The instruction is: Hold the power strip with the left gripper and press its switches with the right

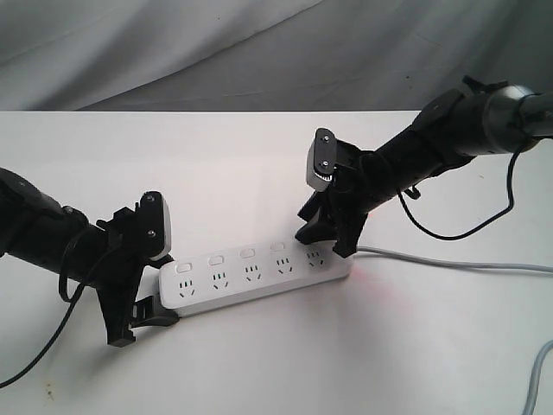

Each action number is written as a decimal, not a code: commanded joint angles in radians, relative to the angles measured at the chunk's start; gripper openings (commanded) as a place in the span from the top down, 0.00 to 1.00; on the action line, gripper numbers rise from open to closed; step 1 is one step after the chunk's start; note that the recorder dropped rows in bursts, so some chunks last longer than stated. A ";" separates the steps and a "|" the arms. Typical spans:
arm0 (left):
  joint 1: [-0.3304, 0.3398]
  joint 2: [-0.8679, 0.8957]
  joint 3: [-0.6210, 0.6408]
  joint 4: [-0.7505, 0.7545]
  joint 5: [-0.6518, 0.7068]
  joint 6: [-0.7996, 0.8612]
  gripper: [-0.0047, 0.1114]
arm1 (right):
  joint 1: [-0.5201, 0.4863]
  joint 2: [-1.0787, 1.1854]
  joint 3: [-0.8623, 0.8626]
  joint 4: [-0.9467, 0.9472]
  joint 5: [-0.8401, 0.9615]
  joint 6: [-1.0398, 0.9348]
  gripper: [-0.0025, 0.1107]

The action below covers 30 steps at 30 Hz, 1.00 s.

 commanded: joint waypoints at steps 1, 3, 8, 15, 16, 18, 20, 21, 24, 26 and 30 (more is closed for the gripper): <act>-0.005 0.003 0.000 0.018 -0.019 0.012 0.47 | -0.017 0.042 0.017 -0.138 -0.050 -0.008 0.61; -0.005 0.003 0.000 0.018 -0.019 0.012 0.47 | -0.017 0.056 0.017 -0.133 -0.053 -0.008 0.61; -0.005 0.003 0.000 0.018 -0.019 0.012 0.47 | -0.017 0.058 0.017 -0.092 -0.053 -0.008 0.61; -0.005 0.003 0.000 0.018 -0.019 0.012 0.47 | -0.011 -0.068 0.017 -0.059 -0.042 -0.001 0.61; -0.005 0.003 0.000 0.018 -0.019 0.012 0.47 | -0.011 -0.088 0.017 -0.060 -0.033 0.001 0.61; -0.005 0.003 0.000 0.018 -0.019 0.012 0.47 | -0.011 -0.134 0.017 -0.060 -0.017 0.003 0.61; -0.005 0.003 0.000 0.018 -0.019 0.012 0.47 | -0.011 -0.175 0.017 -0.060 -0.012 0.011 0.61; -0.005 0.003 0.000 0.018 -0.019 0.012 0.47 | -0.011 -0.194 0.017 -0.060 -0.012 0.014 0.61; -0.005 0.003 0.000 0.018 -0.019 0.012 0.47 | -0.011 -0.242 0.029 -0.060 -0.012 0.022 0.61; -0.005 0.003 0.000 0.018 -0.019 0.012 0.47 | -0.011 -0.279 0.060 -0.060 -0.012 0.022 0.64; -0.005 0.003 0.000 0.018 -0.019 0.012 0.47 | -0.011 -0.385 0.165 -0.060 -0.019 0.022 0.75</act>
